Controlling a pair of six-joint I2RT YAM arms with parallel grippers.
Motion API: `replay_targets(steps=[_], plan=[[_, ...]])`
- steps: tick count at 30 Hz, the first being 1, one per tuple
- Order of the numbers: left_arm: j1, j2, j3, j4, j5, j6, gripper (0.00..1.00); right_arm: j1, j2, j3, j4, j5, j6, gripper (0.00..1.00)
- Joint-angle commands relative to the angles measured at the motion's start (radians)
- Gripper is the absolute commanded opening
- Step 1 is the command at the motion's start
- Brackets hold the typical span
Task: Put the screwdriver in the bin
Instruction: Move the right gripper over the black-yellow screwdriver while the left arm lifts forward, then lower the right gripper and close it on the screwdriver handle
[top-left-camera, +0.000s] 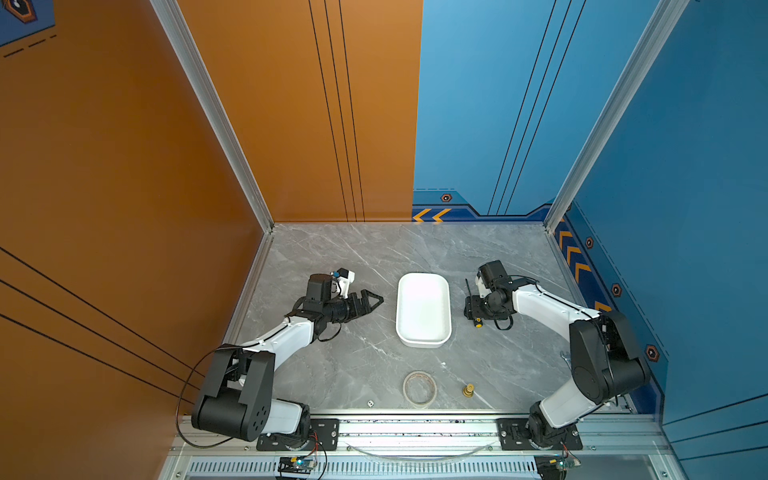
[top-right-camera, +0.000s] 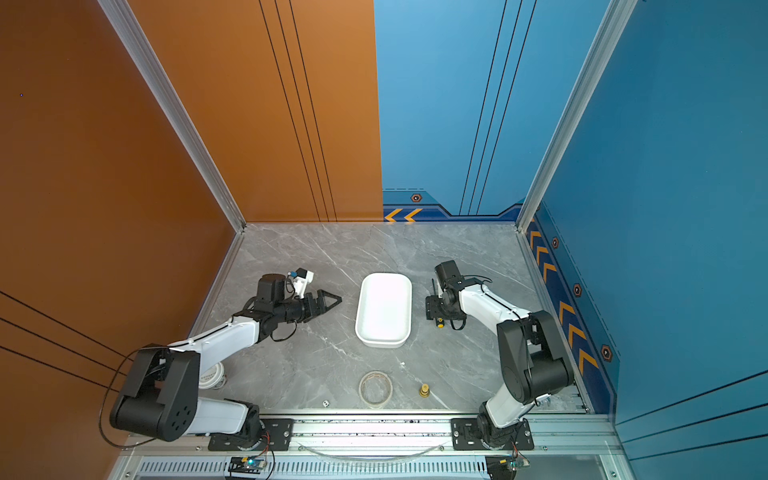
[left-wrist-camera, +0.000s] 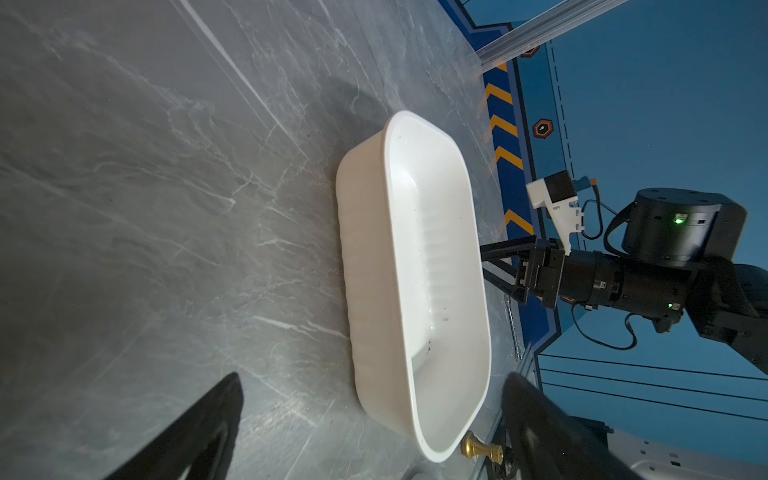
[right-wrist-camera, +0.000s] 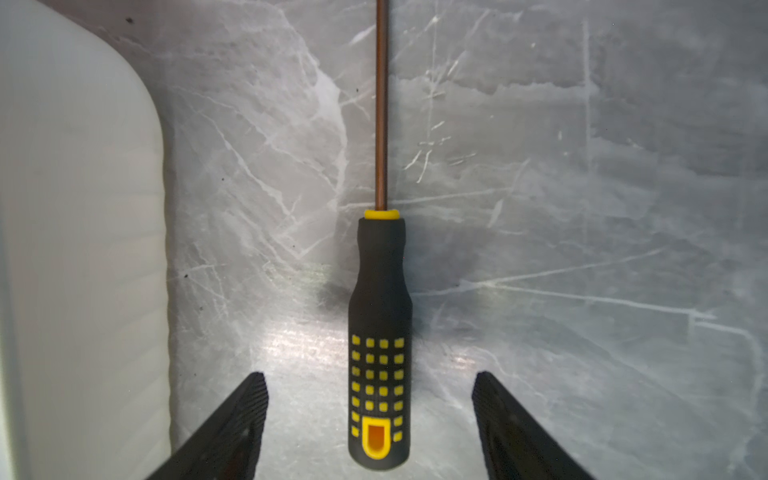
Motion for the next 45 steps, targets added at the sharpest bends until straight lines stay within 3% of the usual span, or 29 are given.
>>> replay_targets(steps=[1, 17, 27, 34, 39, 45], plan=[[-0.016, -0.051, 0.031, -0.19, -0.069, 0.064, 0.98, 0.002, 0.016, 0.023, -0.038, 0.041, 0.011, 0.71], [-0.03, -0.084, 0.045, -0.264, -0.088, 0.076, 0.98, 0.005, 0.13, 0.081, -0.047, 0.041, 0.004, 0.54], [-0.049, -0.073, 0.064, -0.261, -0.078, 0.069, 0.98, 0.005, 0.144, 0.074, -0.049, 0.037, 0.008, 0.35], [-0.05, -0.071, 0.054, -0.224, -0.048, 0.054, 0.98, 0.002, 0.154, 0.072, -0.049, 0.011, 0.014, 0.11], [-0.049, -0.059, 0.054, -0.177, -0.015, 0.029, 0.98, -0.001, 0.126, 0.064, -0.049, -0.022, 0.032, 0.0], [-0.049, -0.06, 0.053, -0.149, 0.017, 0.018, 0.98, -0.008, 0.0, 0.037, -0.061, -0.057, 0.066, 0.0]])
